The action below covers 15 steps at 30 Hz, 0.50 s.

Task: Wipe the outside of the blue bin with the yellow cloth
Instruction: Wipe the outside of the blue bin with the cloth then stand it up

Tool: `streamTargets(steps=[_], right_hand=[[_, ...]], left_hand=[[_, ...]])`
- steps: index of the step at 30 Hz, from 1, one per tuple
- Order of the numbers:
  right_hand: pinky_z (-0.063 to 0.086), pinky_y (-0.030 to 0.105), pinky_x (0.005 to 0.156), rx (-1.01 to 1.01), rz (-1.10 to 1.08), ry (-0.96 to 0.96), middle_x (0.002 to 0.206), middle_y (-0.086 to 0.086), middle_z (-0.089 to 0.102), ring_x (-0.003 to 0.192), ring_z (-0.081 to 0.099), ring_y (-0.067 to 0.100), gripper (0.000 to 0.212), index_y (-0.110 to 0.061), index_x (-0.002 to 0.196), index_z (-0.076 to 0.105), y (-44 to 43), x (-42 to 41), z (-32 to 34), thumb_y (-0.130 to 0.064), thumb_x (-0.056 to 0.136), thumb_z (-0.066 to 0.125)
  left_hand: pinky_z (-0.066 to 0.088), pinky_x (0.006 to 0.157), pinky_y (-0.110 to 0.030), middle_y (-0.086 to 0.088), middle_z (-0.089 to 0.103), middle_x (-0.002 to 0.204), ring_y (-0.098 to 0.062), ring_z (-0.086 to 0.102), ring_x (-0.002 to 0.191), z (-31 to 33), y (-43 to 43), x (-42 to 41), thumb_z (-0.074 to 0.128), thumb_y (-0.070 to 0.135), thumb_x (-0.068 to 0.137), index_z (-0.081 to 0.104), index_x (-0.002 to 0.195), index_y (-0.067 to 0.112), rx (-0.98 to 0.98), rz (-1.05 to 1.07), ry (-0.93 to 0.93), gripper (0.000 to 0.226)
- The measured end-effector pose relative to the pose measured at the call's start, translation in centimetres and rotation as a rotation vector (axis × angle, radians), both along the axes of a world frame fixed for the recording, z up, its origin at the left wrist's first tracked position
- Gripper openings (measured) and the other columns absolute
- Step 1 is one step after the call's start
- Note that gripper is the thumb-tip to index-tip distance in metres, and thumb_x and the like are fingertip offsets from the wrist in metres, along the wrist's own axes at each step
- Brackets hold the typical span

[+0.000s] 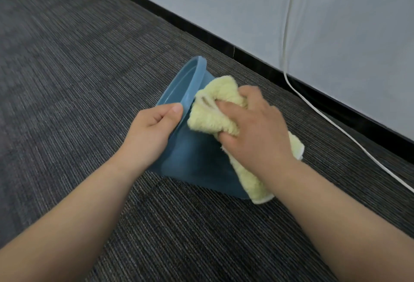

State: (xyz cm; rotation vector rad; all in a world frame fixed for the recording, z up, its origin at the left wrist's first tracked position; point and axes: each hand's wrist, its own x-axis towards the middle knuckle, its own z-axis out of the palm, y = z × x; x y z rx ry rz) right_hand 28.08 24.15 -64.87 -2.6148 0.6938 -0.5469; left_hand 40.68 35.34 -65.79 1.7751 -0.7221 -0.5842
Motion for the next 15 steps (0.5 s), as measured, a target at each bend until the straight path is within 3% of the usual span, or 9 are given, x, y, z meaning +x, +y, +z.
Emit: streamTargets(steps=[2, 5, 8, 11, 13, 15], right_hand=[[0.039, 0.04, 0.077, -0.017, -0.044, 0.002, 0.121, 0.02, 0.05, 0.094, 0.055, 0.036, 0.051, -0.019, 0.11, 0.061, 0.4, -0.2, -0.1, -0.021, 0.061, 0.074], [0.049, 0.033, 0.067, -0.136, 0.155, 0.021, 0.105, 0.017, 0.066, 0.074, 0.064, 0.031, 0.058, -0.024, 0.094, 0.069, 4.0, -1.4, -1.6, -0.029, 0.038, 0.081], [0.042, 0.02, 0.06, -0.16, 0.325, 0.174, 0.103, 0.002, 0.069, 0.068, 0.062, 0.018, 0.05, -0.036, 0.091, 0.068, 6.0, -2.7, -2.8, -0.042, 0.042, 0.072], [0.044, 0.025, 0.065, -0.118, 0.206, 0.085, 0.102, 0.013, 0.067, 0.071, 0.063, 0.026, 0.057, -0.027, 0.093, 0.069, 4.0, -2.6, -2.8, -0.031, 0.038, 0.08], [0.048, 0.039, 0.068, -0.035, 0.03, 0.018, 0.104, 0.022, 0.063, 0.077, 0.063, 0.036, 0.058, -0.019, 0.097, 0.068, 2.7, -2.1, -2.0, -0.021, 0.042, 0.083], [0.047, 0.044, 0.068, 0.007, -0.043, -0.026, 0.107, 0.025, 0.06, 0.082, 0.061, 0.04, 0.056, -0.016, 0.099, 0.066, 2.4, -1.8, -1.8, -0.018, 0.045, 0.082]], left_hand=[[0.047, 0.057, -0.018, 0.014, 0.065, 0.055, -0.001, 0.057, 0.057, 0.1, -0.2, -0.2, 0.044, 0.032, 0.089, 0.069, 0.063, 0.027, 0.01, -0.008, -0.004, 0.036], [0.045, 0.057, -0.023, 0.006, 0.06, 0.055, -0.004, 0.051, 0.054, 0.3, 0.0, -0.4, 0.042, 0.026, 0.09, 0.064, 0.056, 0.016, -0.027, -0.003, -0.004, 0.041], [0.051, 0.056, -0.015, 0.014, 0.069, 0.055, 0.001, 0.062, 0.055, 0.6, 0.0, -0.6, 0.045, 0.039, 0.079, 0.071, 0.06, 0.026, -0.068, -0.033, 0.095, 0.034], [0.049, 0.052, -0.012, 0.016, 0.069, 0.056, 0.002, 0.063, 0.054, 0.5, -0.1, -0.3, 0.044, 0.039, 0.081, 0.071, 0.061, 0.03, -0.043, -0.033, 0.07, 0.035], [0.049, 0.051, -0.013, 0.015, 0.069, 0.055, 0.001, 0.063, 0.054, 0.3, 0.1, -0.1, 0.044, 0.039, 0.083, 0.07, 0.061, 0.03, -0.027, -0.002, 0.076, 0.036], [0.049, 0.051, -0.013, 0.016, 0.07, 0.056, 0.001, 0.063, 0.054, 0.4, 0.3, -0.1, 0.044, 0.04, 0.082, 0.071, 0.061, 0.031, -0.035, -0.004, 0.083, 0.035]])
